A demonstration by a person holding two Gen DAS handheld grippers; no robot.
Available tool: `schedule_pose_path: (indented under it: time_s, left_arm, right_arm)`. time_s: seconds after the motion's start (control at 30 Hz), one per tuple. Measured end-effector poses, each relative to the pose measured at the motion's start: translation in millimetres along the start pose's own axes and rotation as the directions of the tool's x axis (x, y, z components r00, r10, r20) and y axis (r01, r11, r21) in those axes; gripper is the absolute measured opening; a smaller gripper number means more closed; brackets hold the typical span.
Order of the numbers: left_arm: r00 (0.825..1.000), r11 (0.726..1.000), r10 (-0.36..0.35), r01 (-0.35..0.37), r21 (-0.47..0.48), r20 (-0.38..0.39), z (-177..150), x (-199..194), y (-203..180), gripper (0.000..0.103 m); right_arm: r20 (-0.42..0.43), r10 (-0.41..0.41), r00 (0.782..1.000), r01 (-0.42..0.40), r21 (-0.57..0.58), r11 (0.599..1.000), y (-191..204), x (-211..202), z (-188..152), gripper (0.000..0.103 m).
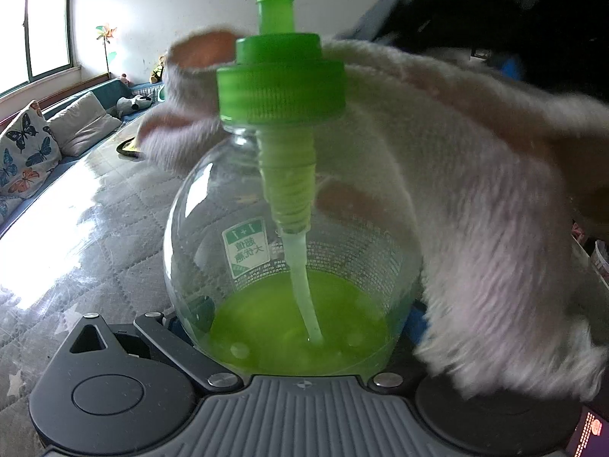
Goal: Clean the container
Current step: 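Sweep the towel over the bottle's shoulder with the right gripper while the left gripper holds it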
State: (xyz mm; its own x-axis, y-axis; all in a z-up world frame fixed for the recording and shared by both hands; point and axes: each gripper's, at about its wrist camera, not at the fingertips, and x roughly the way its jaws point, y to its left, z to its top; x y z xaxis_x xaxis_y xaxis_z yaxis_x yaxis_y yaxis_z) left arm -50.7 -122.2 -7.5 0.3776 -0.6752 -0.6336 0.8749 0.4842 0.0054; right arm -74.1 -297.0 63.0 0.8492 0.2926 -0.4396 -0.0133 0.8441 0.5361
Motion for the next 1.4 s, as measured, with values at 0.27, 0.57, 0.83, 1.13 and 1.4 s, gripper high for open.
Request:
schedule_pose_path:
  time_s: [0.27,0.57,0.83,1.13,1.4]
  left_arm:
    - [1.0,1.0,0.002,-0.002,0.002,0.0,-2,0,3,0.103]
    - [1.0,1.0,0.006,-0.006,0.007,0.0,-2,0,5,0.103]
    - [0.999,0.998,0.054,-0.054,-0.027,-0.004,-3,-1,-1,0.103]
    - [0.996,0.994,0.094,-0.094,-0.054,-0.005,-6,-8,-11,0.103]
    - [0.991,0.987,0.134,-0.134,-0.09,-0.011,-6,-12,-13,0.103]
  right_arm:
    - [-0.06,-0.064,0.996,0.068,0.068,0.995,-28,12,-17,0.042]
    - [-0.079,-0.168,0.983,0.167,-0.023,0.986,-21,-3,-44,0.041]
    - [-0.024,-0.18,0.983,0.179,-0.05,0.983,0,-35,-51,0.039]
    - [0.066,-0.036,0.997,0.041,-0.075,0.996,32,-58,-32,0.039]
    - [-0.028,-0.121,0.992,0.123,0.046,0.991,-2,-42,-40,0.036]
